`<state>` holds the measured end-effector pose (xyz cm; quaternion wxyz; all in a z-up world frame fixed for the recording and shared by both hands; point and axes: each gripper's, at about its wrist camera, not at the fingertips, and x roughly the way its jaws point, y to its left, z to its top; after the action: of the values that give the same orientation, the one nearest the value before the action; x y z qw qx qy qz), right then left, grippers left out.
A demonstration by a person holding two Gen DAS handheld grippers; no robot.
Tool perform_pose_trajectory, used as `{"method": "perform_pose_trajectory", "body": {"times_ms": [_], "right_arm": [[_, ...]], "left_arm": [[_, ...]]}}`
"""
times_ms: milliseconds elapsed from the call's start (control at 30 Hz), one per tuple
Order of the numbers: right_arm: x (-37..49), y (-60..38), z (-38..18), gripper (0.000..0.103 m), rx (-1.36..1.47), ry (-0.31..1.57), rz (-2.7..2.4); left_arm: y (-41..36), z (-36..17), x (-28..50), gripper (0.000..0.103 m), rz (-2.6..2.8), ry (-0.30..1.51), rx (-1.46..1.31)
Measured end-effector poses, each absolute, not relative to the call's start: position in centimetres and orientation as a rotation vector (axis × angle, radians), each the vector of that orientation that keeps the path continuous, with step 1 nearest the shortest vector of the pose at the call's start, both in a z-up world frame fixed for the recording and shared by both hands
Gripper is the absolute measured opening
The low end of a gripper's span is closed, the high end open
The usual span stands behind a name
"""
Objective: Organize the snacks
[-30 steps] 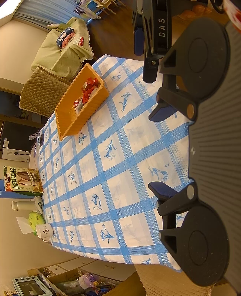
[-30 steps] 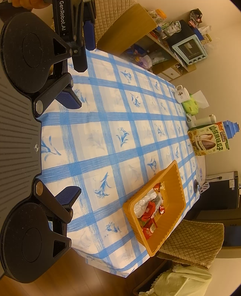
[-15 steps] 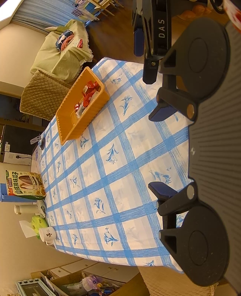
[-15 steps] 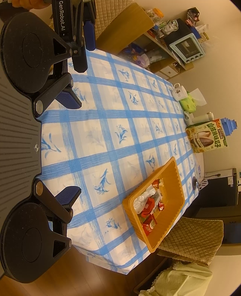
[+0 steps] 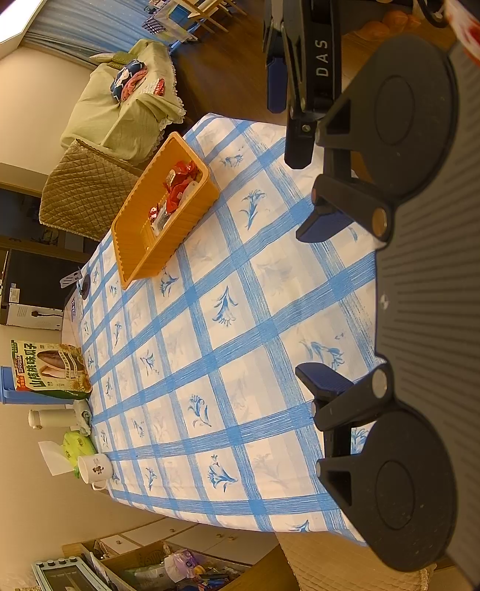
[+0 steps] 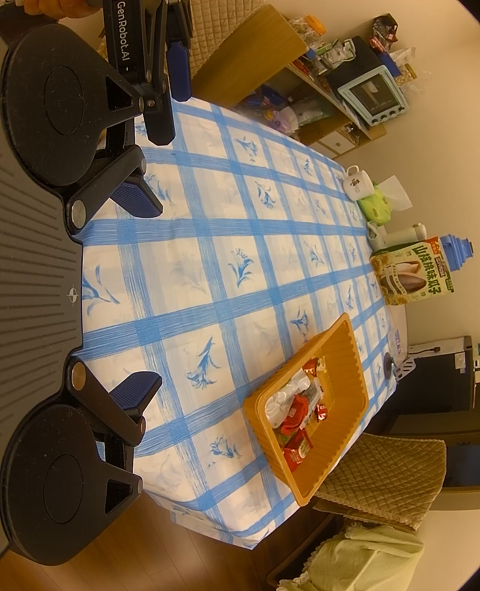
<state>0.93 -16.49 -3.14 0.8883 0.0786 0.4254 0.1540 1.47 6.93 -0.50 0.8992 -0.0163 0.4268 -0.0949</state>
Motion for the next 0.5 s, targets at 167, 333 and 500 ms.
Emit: {"method": "perform_pose_trajectory", "body": {"times_ms": [167, 333, 500], "right_arm": [[1.06, -16.43, -3.16, 0.090, 0.161, 0.885, 0.322], [1.09, -16.42, -3.13, 0.090, 0.161, 0.885, 0.321], [1.11, -16.36, -3.12, 0.090, 0.161, 0.886, 0.321]], "left_arm": [[6.96, -0.50, 1.49, 0.070, -0.197, 0.883, -0.035], [6.97, -0.34, 1.59, 0.070, -0.197, 0.881, -0.035], [6.98, -0.36, 1.60, 0.070, -0.197, 0.881, -0.035]]}}
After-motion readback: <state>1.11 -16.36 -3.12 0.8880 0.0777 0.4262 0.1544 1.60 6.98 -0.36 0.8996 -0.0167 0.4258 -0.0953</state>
